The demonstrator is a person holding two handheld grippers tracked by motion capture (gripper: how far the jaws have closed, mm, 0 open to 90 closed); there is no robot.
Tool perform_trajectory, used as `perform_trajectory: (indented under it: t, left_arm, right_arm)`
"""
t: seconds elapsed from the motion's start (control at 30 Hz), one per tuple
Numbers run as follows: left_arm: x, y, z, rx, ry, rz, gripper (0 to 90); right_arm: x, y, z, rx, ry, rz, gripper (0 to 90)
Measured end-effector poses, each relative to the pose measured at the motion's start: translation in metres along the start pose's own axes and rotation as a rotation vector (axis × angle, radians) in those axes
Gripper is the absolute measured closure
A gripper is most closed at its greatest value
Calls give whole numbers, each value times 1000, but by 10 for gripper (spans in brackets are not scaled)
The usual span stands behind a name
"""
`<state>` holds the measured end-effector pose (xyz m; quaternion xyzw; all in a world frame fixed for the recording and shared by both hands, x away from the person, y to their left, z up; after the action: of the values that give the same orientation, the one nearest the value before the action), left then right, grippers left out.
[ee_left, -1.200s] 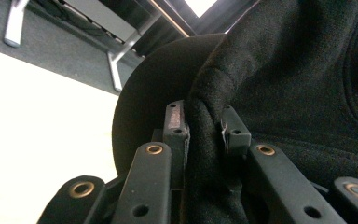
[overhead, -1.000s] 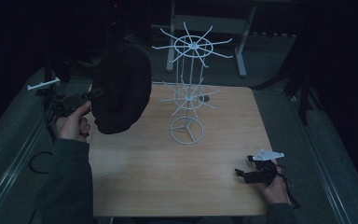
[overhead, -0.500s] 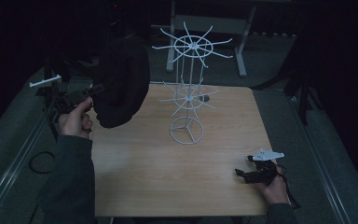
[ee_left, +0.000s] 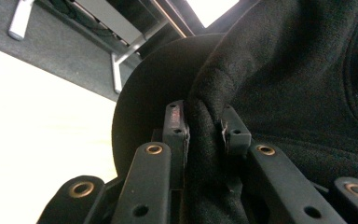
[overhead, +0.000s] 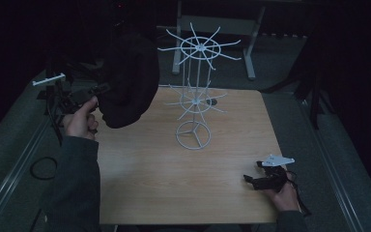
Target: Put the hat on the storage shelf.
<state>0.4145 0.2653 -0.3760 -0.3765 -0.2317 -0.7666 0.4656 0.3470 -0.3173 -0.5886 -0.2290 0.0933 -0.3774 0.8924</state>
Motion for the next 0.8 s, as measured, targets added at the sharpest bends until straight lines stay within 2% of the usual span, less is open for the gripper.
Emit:
perform_trajectory:
  t: [0.47,0.8]
  left_arm:
    - [5,3,4,17,-10,4,781]
    - [11,5,10,39,-38,-15,781]
  right_arm:
    - [0,0,0,2,1,-1,143]
    - [0,0,0,2,0,-1,143]
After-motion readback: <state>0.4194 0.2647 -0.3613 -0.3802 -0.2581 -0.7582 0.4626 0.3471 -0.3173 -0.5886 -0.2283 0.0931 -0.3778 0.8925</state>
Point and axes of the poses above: each handheld gripper's, and its own axes: y roughly forward along the jaws, z roughly out of its top, x roughly to its right, the point moved 4 cm from there along y, roughly forward along the jaws, and after that the axes turned 15 degrees about x, right-handed, at the moved point
